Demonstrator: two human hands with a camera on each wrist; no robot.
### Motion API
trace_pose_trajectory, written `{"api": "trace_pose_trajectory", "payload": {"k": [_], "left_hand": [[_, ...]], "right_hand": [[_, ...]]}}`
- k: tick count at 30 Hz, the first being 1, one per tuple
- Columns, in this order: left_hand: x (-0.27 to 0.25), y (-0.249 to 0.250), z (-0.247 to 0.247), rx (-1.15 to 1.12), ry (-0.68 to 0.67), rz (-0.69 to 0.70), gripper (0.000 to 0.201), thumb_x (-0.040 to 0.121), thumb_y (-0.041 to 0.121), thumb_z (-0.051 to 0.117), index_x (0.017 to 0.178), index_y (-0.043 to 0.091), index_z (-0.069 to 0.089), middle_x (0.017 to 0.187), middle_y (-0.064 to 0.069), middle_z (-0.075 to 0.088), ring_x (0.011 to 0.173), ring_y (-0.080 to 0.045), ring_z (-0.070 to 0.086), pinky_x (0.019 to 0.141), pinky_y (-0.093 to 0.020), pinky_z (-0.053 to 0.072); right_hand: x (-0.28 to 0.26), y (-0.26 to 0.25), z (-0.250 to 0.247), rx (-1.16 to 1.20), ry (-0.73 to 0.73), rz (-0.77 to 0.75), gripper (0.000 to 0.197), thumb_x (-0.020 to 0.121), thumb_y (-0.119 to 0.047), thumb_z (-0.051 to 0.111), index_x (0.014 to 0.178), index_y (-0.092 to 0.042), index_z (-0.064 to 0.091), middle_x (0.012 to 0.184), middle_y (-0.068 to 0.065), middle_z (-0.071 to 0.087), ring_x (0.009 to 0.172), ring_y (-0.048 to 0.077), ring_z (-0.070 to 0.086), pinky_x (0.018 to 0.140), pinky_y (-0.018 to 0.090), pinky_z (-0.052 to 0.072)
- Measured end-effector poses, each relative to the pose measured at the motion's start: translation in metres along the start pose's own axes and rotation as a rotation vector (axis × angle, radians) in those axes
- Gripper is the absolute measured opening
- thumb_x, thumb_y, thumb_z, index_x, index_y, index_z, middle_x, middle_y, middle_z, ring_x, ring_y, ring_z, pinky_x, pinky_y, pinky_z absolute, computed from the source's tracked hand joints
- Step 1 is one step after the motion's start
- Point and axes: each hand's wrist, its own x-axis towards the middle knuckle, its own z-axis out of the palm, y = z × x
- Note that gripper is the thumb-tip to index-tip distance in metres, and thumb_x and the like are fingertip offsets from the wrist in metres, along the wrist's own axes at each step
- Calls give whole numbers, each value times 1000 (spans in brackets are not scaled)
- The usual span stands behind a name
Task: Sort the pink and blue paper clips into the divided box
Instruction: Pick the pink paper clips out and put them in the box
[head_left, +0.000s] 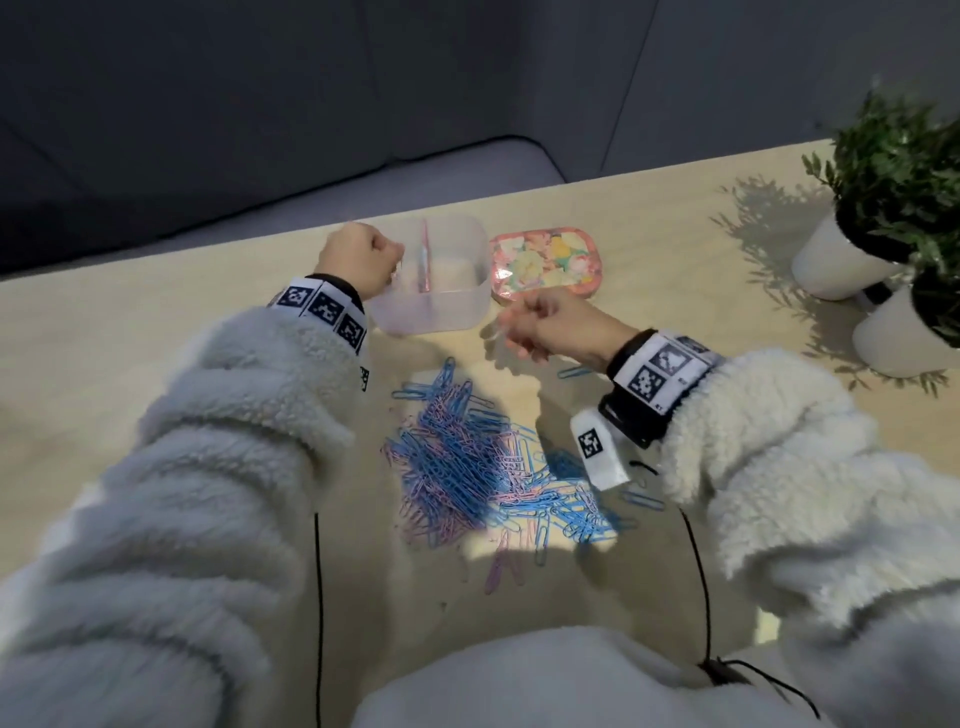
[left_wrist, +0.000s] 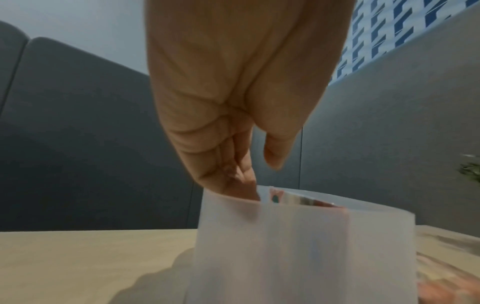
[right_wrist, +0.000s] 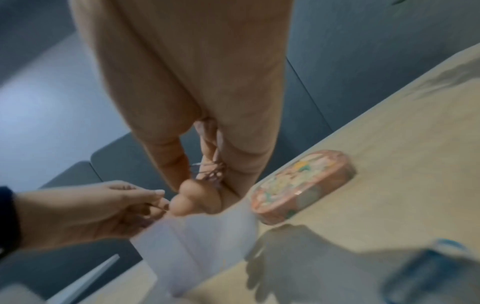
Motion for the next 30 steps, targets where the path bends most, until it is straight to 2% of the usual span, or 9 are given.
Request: {"api": "trace_pose_trajectory", "payload": {"k": [5,12,15,18,22,24,26,28,30], "left_hand": [[-4,-6,-5,-85,45,39,32,93,22,36,106,7,62,115,-17,63,103,-35,61,93,-48,51],[-67,-23,-4,-52,260,225,21,90,12,44,102,9,61,108,-10,59,87,-24,57,84,-34,48],[-99,-35,8,57,187,228,18,93,15,47,105,8,58,107,-8,53,79,-15,50,75,-26,39],[-118,-53,26,113,-1,159,16,92,16,50,100,8,61,101,-9,55,82,-18,53,74,-27,39],[-129,-63,46,157,-129,34,17,88,24,57,96,10,63,97,-9,59,87,-25,60,79,-37,48],[-130,-63,52,181,-175,-7,20,84,28,62,95,12,62,97,-10,59,88,-26,59,80,-38,48],[-130,-61,58,204,-207,-16,25,79,30,67,95,12,61,97,-11,59,91,-28,58,81,-39,47],[-132,-59,65,226,-215,6,28,76,29,70,96,12,60,99,-12,58,93,-30,57,82,-41,48],[-135,-57,69,237,-206,29,28,77,26,70,98,11,60,101,-12,57,95,-30,57,84,-43,48]], "right_hand": [[41,-52,16,160,88,60,23,91,-9,43,70,-6,53,59,9,51,37,10,46,33,17,31],[86,-94,69,148,130,28,21,86,-5,39,71,-4,53,59,12,52,45,20,46,43,20,36],[90,-97,74,-82,38,-13,18,90,-7,37,91,-4,55,86,19,55,60,21,50,55,26,39],[80,-98,68,-153,58,-94,31,96,-7,35,115,4,56,117,22,58,99,31,59,68,30,46],[41,-66,62,163,165,-196,27,89,7,32,86,-3,56,73,6,55,53,13,54,47,20,46],[23,-33,65,-118,35,-218,28,86,8,36,85,-4,61,76,8,61,60,19,60,55,21,49],[16,1,68,-528,-102,-268,35,82,8,41,104,-3,65,104,13,66,95,27,60,83,25,47],[16,23,68,-830,-205,-304,51,79,6,44,126,-11,55,134,12,50,120,31,43,103,37,36],[18,33,68,-968,-234,-365,57,78,-2,54,132,-17,49,142,10,41,123,32,36,103,43,34]]}}
